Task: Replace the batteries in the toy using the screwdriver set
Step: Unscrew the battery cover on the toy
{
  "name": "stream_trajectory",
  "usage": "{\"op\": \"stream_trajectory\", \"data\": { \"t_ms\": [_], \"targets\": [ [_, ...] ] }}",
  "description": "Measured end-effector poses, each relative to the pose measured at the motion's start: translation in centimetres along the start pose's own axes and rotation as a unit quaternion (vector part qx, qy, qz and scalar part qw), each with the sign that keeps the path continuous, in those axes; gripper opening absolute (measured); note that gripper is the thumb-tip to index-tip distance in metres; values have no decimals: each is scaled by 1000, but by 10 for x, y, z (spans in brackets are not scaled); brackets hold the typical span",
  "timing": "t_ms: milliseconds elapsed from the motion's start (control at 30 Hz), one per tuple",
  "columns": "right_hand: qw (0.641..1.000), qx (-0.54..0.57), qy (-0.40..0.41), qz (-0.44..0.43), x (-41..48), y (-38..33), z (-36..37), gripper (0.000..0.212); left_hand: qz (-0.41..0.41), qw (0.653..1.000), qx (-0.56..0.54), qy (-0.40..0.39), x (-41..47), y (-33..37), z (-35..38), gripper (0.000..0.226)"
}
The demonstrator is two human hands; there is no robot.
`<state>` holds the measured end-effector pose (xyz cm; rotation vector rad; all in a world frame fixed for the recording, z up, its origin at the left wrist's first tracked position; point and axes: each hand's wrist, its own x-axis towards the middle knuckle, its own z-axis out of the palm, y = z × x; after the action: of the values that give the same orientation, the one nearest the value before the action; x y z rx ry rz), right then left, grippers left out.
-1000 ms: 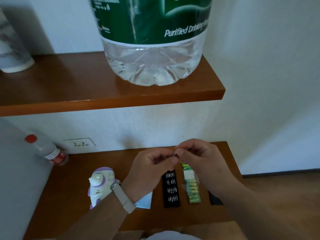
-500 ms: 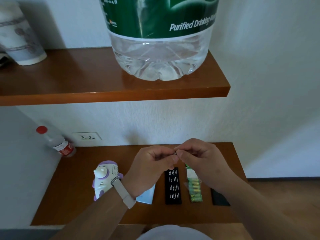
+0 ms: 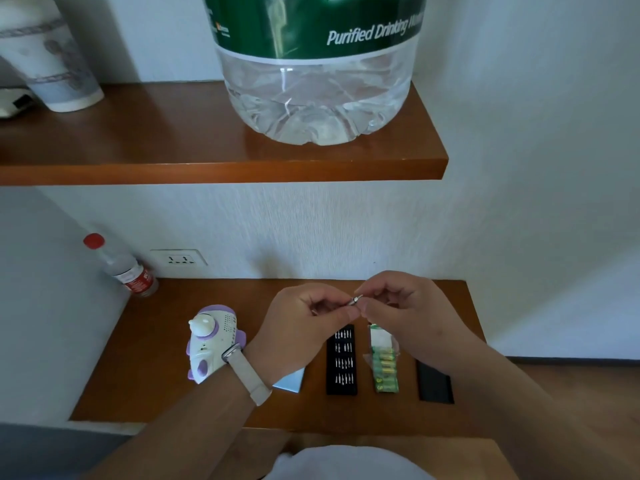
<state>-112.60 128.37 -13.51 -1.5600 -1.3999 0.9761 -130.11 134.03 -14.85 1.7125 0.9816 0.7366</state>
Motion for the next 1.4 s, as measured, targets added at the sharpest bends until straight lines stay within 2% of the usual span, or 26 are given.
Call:
{"op": "stream_trajectory", "data": {
  "t_ms": [133,367,600,800,1033,1167,1400],
  "targets": [
    [1000,8,-11,2,-3,5,-3,9,2,1000,13,7,-2,0,6,20],
    [999,20,-26,-9,-6,13,-5,11,-7,1000,16,7,-9,-8,14,6],
    [995,52,-80,-9,0,21,9,7,-72,994,-42,68,-27,-12,13,14],
    [987,43,-153,3,9,32,44,6,-158,960,-124,194,-45,-23,0,10],
    [968,16,-245,44,10,26,109,13,-202,911,-245,261,-65,-42,-35,15],
    [974,3,-222,51,14,16,146,11,-211,913,-244,251,-70,-60,-66,15],
    [984,-42,-153,87,29,-2,209,18,-210,937,-196,198,-83,-109,-130,14]
  ]
}}
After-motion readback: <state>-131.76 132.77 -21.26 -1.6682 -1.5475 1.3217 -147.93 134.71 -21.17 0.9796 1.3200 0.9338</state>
